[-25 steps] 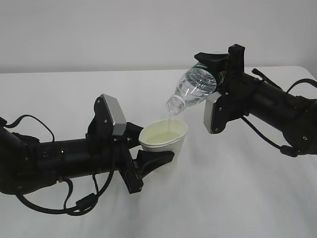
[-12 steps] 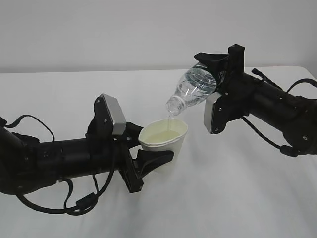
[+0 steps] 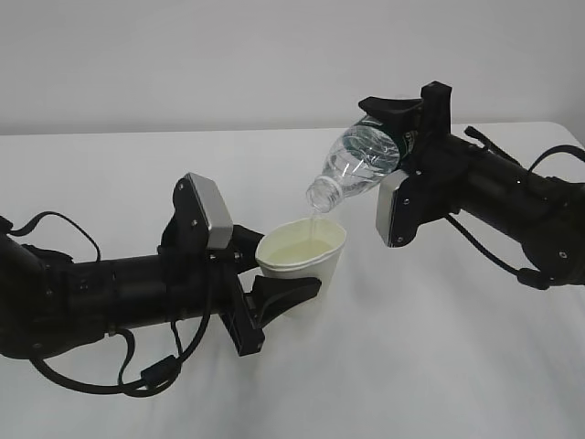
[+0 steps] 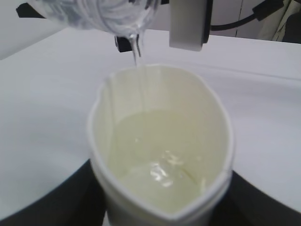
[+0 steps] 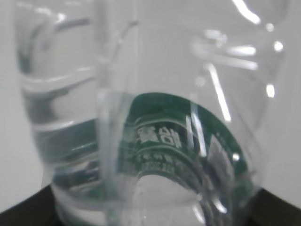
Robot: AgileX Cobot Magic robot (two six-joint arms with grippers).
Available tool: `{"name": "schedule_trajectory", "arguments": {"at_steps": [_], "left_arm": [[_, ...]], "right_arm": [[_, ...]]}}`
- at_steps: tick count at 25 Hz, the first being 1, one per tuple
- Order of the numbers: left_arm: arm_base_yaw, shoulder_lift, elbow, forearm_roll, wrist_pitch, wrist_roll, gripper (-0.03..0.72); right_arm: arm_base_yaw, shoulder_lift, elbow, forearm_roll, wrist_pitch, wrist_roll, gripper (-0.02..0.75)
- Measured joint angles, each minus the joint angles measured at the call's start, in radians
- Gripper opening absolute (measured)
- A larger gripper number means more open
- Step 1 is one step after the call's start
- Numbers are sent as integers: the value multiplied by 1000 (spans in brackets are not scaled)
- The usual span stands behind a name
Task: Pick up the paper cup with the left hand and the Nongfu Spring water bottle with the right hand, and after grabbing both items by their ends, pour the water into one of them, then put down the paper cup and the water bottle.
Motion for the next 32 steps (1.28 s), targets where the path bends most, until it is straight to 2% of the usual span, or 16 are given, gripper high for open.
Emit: {"name": "schedule_trajectory", "arguments": {"at_steps": [32], "left_arm": [[0,0,0,-2,0,0,412]], "right_arm": [[16,-2,0,13,-1,0,456]]}}
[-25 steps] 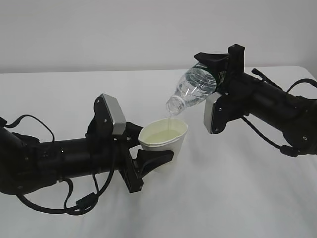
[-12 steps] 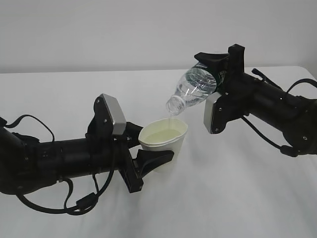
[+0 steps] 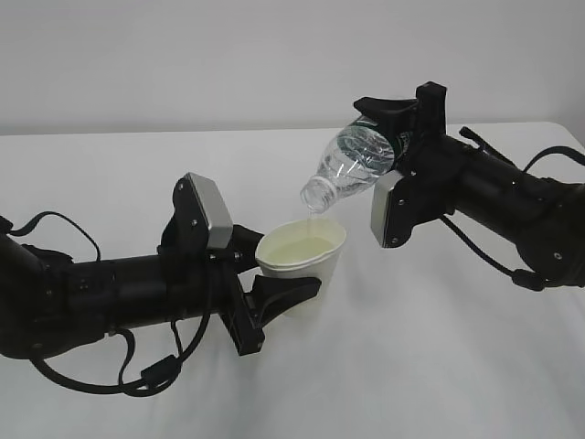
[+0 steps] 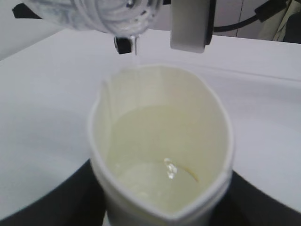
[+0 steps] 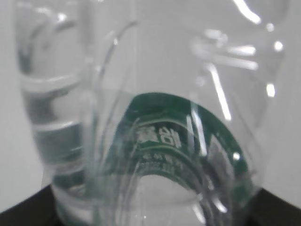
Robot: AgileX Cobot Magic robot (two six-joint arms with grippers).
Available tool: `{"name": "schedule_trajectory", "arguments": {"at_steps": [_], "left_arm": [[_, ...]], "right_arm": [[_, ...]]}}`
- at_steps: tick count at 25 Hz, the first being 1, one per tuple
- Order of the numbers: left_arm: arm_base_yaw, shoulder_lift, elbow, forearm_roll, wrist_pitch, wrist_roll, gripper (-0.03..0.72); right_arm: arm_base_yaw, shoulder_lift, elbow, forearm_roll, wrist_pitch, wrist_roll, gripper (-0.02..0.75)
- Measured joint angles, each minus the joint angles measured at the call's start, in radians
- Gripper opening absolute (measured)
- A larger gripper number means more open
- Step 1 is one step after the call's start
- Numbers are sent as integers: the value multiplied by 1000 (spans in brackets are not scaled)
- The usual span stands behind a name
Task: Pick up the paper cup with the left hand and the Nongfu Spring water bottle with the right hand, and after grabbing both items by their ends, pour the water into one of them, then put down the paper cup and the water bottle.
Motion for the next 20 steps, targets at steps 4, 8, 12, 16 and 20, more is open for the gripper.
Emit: {"name": "schedule_trajectory", "arguments": {"at_steps": [4,8,12,16,20], "left_arm": [[0,0,0,0,0,0,412],[0,0,0,-4,0,0,412],[0,0,0,-6,0,0,412],[0,0,0,-7,0,0,412],[0,0,0,-9,0,0,412]], "right_arm": [[0,0,0,4,-2,0,456],[0,0,0,12,-2,25,456],[0,0,0,16,-2,57,456],[0,0,0,18,-4,84,456],[0,0,0,20,-4,118,456]]}}
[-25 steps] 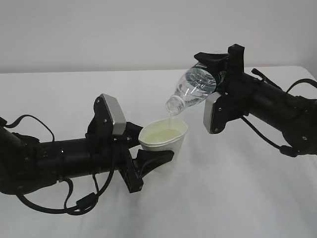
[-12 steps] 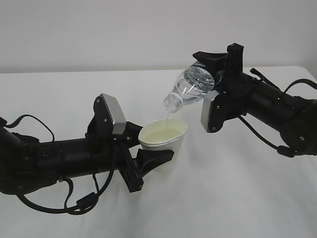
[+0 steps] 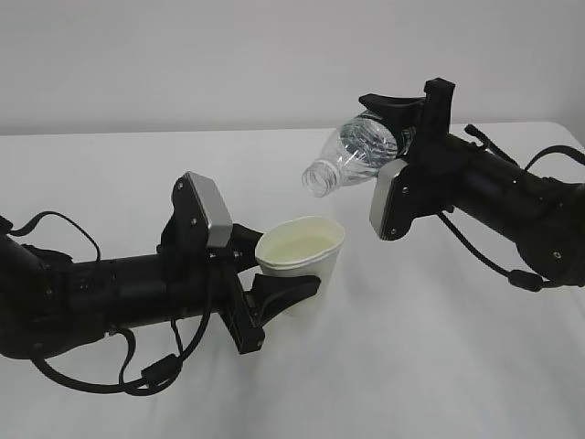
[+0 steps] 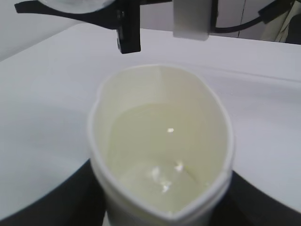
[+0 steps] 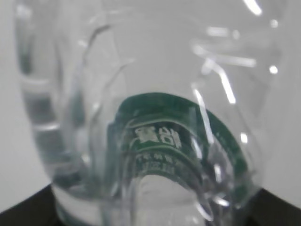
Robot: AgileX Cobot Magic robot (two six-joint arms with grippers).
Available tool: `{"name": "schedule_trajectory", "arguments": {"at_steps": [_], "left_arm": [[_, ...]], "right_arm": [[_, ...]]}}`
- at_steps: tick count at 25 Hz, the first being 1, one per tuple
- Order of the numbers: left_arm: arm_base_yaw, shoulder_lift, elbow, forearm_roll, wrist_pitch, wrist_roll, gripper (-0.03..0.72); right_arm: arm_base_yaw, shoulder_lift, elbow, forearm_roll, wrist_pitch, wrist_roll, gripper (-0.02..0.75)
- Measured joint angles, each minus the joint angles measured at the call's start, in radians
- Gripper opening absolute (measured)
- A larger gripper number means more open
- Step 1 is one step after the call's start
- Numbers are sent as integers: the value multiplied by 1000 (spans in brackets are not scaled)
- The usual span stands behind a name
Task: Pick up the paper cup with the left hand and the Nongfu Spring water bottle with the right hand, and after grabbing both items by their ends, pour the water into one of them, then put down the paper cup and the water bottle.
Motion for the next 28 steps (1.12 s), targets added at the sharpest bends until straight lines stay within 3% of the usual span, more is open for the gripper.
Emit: {"name": "schedule_trajectory", "arguments": {"at_steps": [28], "left_arm": [[0,0,0,-2,0,0,412]], "right_arm": [[2,0,13,85,-2,348,456]]}}
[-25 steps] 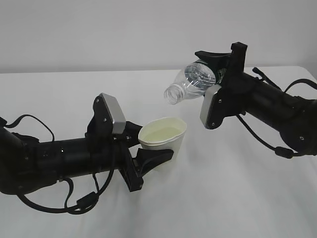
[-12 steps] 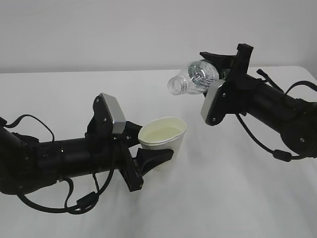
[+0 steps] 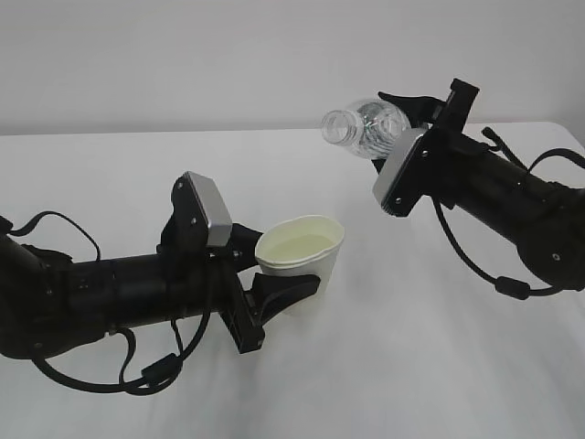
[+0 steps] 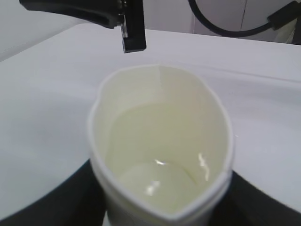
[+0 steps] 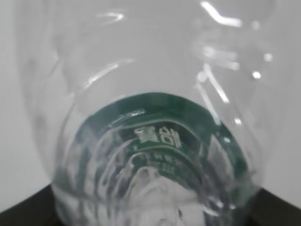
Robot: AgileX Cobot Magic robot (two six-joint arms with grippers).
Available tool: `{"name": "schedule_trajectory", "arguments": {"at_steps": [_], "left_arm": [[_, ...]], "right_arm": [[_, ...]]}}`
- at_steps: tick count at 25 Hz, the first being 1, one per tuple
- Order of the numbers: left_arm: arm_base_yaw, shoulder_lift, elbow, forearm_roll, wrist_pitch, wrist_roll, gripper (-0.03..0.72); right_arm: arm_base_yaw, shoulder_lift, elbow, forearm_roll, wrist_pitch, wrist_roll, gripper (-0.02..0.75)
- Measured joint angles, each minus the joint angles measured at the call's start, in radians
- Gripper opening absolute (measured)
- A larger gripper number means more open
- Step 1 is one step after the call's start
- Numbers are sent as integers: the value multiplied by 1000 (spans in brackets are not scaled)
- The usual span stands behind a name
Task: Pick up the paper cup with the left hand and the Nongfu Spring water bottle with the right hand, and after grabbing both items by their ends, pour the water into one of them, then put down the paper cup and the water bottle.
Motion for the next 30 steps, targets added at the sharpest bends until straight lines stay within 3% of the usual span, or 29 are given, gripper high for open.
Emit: {"name": "schedule_trajectory", "arguments": {"at_steps": [30], "left_arm": [[0,0,0,-5,0,0,412]], "right_arm": [[0,0,52,167,0,367,456]]}}
